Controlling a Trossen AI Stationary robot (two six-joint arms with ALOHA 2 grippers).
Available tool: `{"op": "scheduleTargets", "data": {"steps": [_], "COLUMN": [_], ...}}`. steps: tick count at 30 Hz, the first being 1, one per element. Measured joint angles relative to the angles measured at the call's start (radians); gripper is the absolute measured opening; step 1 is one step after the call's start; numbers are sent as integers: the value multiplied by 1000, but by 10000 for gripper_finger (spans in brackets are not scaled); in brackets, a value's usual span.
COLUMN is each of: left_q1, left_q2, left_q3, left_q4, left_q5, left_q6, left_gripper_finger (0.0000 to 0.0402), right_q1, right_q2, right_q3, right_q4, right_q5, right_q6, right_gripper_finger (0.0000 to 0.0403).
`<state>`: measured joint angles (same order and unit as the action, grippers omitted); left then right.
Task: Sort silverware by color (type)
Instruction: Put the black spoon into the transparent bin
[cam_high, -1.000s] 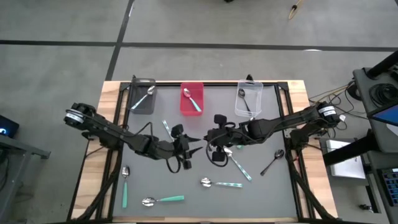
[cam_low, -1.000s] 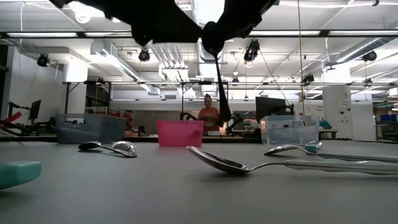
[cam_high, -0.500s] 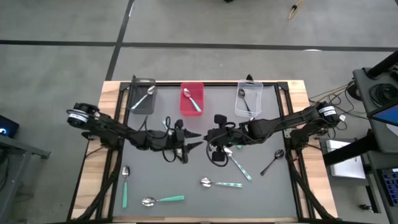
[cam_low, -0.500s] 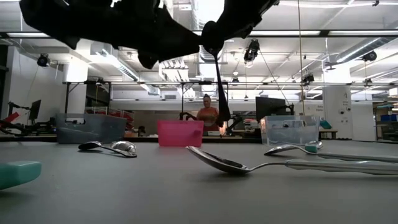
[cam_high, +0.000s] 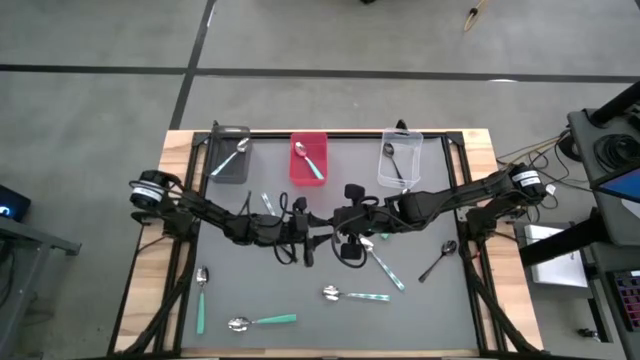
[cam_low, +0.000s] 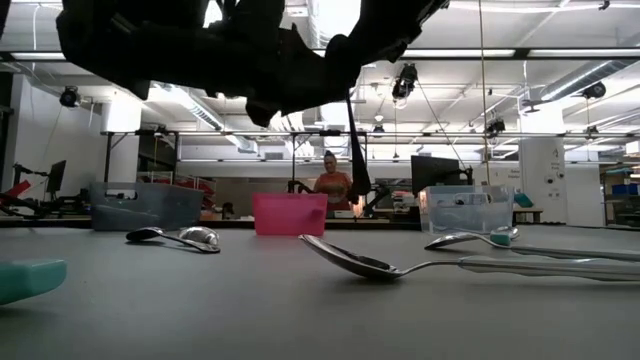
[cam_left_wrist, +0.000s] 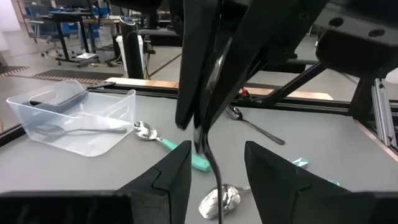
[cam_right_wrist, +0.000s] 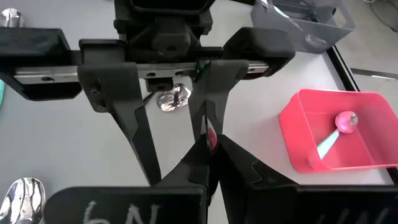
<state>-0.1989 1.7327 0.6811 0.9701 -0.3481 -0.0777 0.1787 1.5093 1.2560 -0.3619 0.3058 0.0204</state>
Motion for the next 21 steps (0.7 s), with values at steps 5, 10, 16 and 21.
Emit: {"op": "scheduleTargets", "data": {"steps": [5, 10, 16, 21], "left_q1": [1, 4, 8, 8], "left_q2": [0, -1, -1, -1], "left_q3": [-1, 6, 7, 7], "left_q4": [7, 8, 9, 10], "left_q5": [-5, -10, -8, -11], "left_q6": [-1, -2, -23, -49], "left_gripper_finger": [100, 35, 9, 2], "right_q1": [0, 0, 2, 2], "right_q2": [0, 0, 0, 0], "right_q3": [0, 0, 0, 0], "right_q4": [-1, 0, -3, -2], "right_q5": [0, -2, -3, -3], "right_q6": [3, 1, -8, 15], "right_gripper_finger": [9, 9, 9, 25]}}
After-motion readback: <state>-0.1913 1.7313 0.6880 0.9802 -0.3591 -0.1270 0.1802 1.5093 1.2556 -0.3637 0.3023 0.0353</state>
